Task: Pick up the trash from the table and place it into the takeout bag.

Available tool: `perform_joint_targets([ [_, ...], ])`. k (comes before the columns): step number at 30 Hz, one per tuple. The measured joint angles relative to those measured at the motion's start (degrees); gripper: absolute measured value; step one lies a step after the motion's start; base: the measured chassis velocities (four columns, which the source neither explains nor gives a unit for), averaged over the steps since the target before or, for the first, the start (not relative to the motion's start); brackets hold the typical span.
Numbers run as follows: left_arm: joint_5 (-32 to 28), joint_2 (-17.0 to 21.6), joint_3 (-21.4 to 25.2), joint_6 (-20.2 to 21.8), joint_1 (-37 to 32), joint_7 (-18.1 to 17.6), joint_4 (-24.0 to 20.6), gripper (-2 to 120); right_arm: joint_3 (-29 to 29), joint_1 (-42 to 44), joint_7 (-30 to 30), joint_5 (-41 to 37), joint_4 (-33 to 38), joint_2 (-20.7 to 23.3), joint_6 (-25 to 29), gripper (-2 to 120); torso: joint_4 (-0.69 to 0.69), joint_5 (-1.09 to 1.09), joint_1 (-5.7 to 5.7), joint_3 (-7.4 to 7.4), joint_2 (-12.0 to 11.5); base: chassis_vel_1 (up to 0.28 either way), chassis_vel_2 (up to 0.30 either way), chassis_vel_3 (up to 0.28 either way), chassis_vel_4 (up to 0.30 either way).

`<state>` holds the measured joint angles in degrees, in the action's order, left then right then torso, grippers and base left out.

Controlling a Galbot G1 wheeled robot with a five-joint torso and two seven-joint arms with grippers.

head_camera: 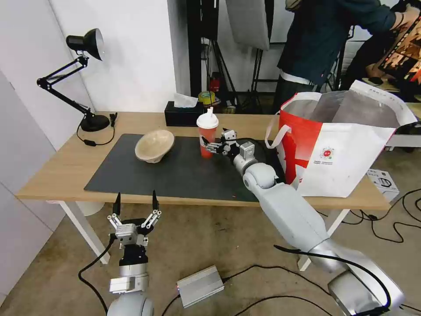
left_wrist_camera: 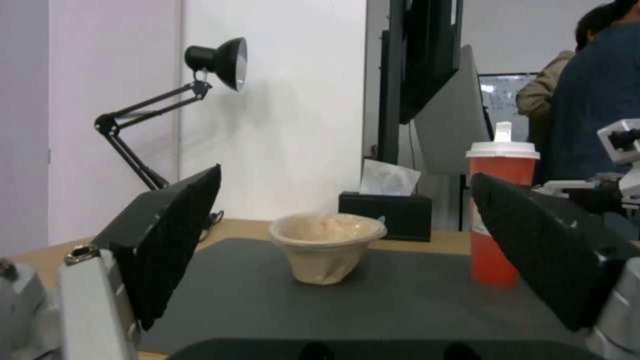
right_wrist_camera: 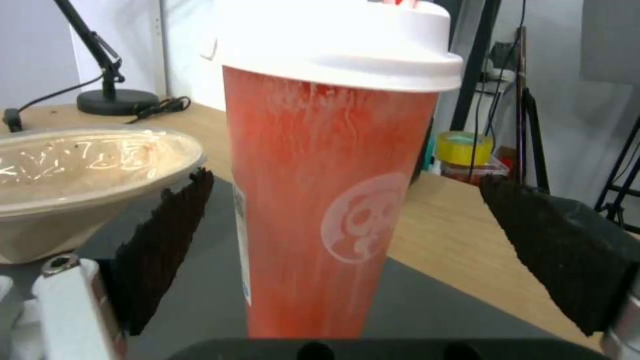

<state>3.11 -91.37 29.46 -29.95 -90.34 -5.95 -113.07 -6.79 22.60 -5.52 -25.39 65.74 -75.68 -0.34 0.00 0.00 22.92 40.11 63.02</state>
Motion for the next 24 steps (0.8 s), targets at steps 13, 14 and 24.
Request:
perform_joint_targets([
  [13, -0.02, 0.0, 0.02, 0.02, 0.08, 0.0, 0.22, 100, -0.06, -1.05, -0.92, 1.03, -3.03, -1.7, 1.08, 100, 0.0, 0.0, 0.0, 0.0, 0.0, 0.0, 0.0, 0.0, 0.0],
  [14, -0.02, 0.0, 0.02, 0.02, 0.08, 0.0, 0.22, 100, -0.06, -1.05, -0.92, 1.03, -3.03, -1.7, 1.08, 100, 0.0, 0.0, 0.0, 0.0, 0.0, 0.0, 0.0, 0.0, 0.0],
  [24, -0.02, -0.01, 0.09, 0.03, 0.03, -0.01, 0.23, 100, -0.02, -2.34, -1.5, 1.59, -5.64, -3.27, 1.62, 100, 0.0, 0.0, 0.0, 0.0, 0.0, 0.0, 0.0, 0.0, 0.0],
])
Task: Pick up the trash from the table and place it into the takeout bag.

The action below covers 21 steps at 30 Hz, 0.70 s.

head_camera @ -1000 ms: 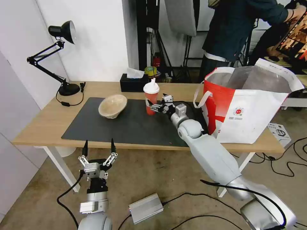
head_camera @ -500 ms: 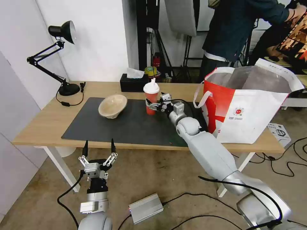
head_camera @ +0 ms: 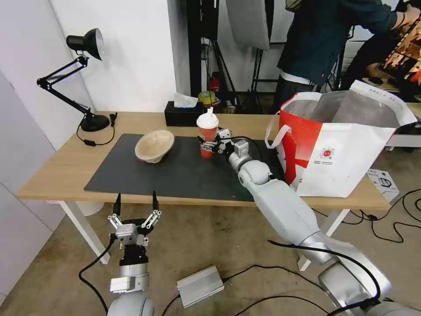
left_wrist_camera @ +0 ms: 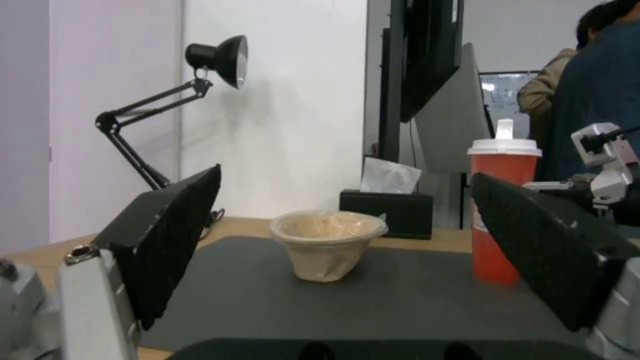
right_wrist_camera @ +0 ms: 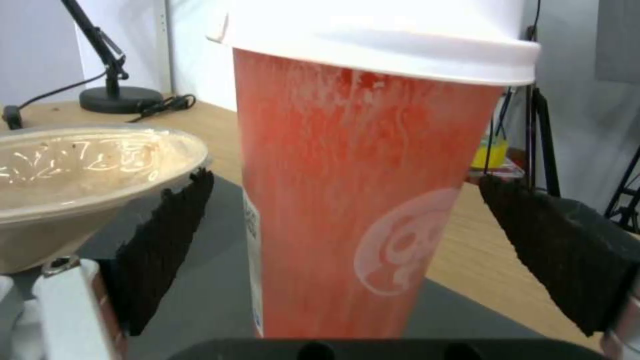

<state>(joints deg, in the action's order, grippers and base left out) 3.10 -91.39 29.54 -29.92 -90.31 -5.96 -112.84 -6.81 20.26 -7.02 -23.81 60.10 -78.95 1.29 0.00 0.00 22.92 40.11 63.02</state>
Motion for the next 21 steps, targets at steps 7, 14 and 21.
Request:
perform_joint_targets([
  [7, 0.0, 0.0, 0.04, 0.0, -0.01, -0.02, 0.01, 100, 0.02, -0.39, -0.33, 0.32, -0.72, -0.37, 0.11, 100, 0.0, 0.0, 0.0, 0.0, 0.0, 0.0, 0.0, 0.0, 0.0],
  [14, -0.02, 0.0, 0.1, -0.03, -0.05, -0.04, 0.06, 100, 0.06, -0.98, -0.99, 0.58, -1.99, -0.66, 0.5, 100, -0.01, 0.0, 0.0, 0.0, 0.0, 0.0, 0.0, 0.0, 0.0],
  [21, -0.04, 0.0, 0.13, -0.09, -0.09, -0.06, 0.15, 100, 0.28, -1.82, -1.45, 0.91, -3.65, -1.38, 0.96, 100, 0.0, 0.0, 0.0, 0.0, 0.0, 0.0, 0.0, 0.0, 0.0],
])
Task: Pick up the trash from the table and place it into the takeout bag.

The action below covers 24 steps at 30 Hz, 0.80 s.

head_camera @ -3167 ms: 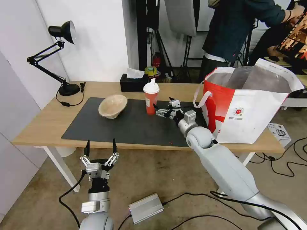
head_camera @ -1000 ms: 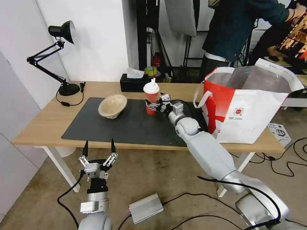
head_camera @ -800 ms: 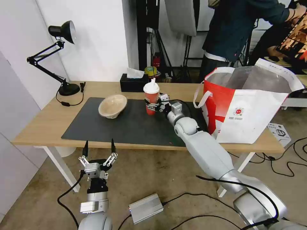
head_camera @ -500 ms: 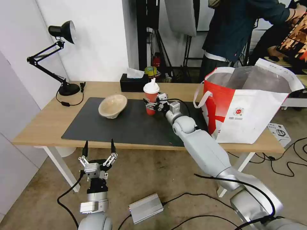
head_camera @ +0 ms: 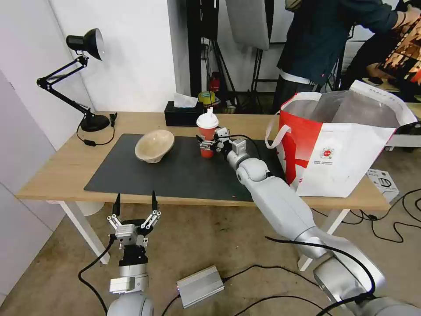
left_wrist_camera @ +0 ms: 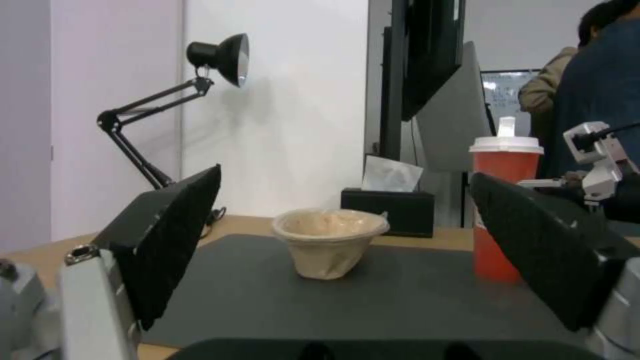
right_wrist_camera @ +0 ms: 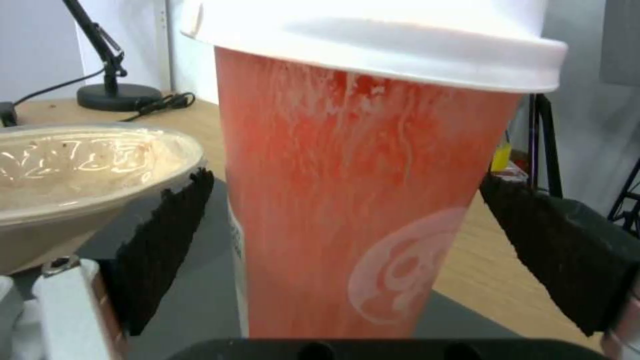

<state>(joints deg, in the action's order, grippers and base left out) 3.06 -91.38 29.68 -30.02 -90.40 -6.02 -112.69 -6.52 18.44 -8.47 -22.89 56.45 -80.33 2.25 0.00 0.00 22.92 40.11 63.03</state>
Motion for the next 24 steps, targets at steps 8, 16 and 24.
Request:
perform_joint_targets([
  [8, 0.0, -0.01, -0.01, -0.02, 0.07, 0.0, 0.03, 100, 0.04, -0.08, -0.17, 0.77, -0.44, -0.26, 0.04, 88, 0.0, 0.0, 0.0, 0.0, 0.0, 0.0, 0.0, 0.0, 0.0],
  [16, 0.0, -0.01, -0.03, -0.08, 0.03, -0.01, 0.04, 100, 0.05, -0.08, -0.41, 1.02, -0.6, -0.44, 0.05, 59, 0.0, 0.0, 0.0, 0.0, 0.0, 0.0, 0.0, 0.0, 0.0],
  [24, 0.01, -0.01, -0.08, -0.1, 0.05, -0.02, 0.04, 100, 0.01, -0.08, -0.6, 1.07, -0.45, -0.51, 0.06, 31, 0.0, 0.0, -0.01, 0.0, 0.0, 0.0, 0.0, 0.0, 0.0],
])
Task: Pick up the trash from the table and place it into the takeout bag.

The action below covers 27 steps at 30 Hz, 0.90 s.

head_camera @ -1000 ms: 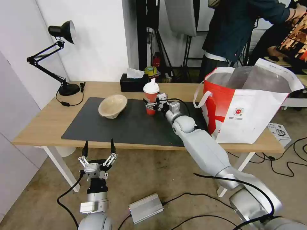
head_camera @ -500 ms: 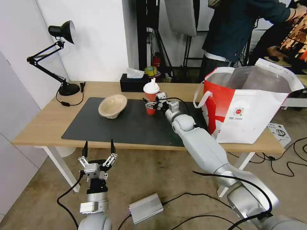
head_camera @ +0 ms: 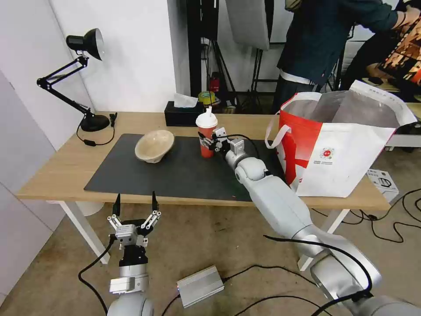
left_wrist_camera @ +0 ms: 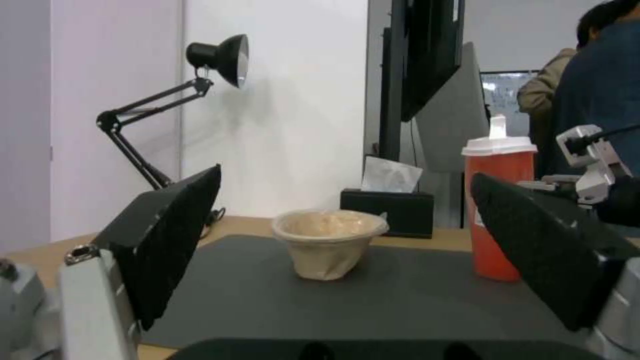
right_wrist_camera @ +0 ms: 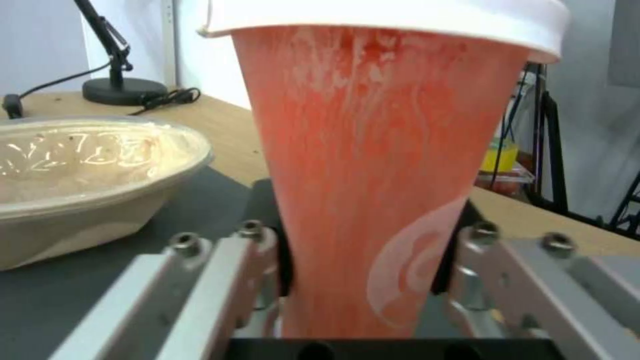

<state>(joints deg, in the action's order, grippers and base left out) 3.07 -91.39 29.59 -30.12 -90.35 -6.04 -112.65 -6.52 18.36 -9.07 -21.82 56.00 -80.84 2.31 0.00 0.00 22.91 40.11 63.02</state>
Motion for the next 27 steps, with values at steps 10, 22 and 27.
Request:
perform_joint_targets([
  [10, 0.0, 0.0, 0.01, 0.0, 0.14, 0.0, 0.11, 100, -0.05, 0.13, -0.04, 0.03, 0.31, 0.06, 0.04, 4, 0.0, 0.0, 0.0, 0.0, 0.0, 0.0, 0.0, 0.0, 0.0],
  [22, -0.02, 0.0, -0.05, 0.0, 0.25, -0.01, 0.22, 100, -0.02, 0.84, 0.17, 0.03, 2.48, 1.08, 0.04, 3, 0.0, 0.0, 0.0, 0.0, 0.0, 0.0, 0.0, 0.0, 0.0],
  [27, -0.04, 0.01, -0.08, 0.0, 0.24, -0.01, 0.18, 100, 0.02, 1.39, 0.44, -0.04, 4.68, 1.72, -0.29, 3, 0.0, 0.0, 0.0, 0.0, 0.0, 0.0, 0.0, 0.0, 0.0],
])
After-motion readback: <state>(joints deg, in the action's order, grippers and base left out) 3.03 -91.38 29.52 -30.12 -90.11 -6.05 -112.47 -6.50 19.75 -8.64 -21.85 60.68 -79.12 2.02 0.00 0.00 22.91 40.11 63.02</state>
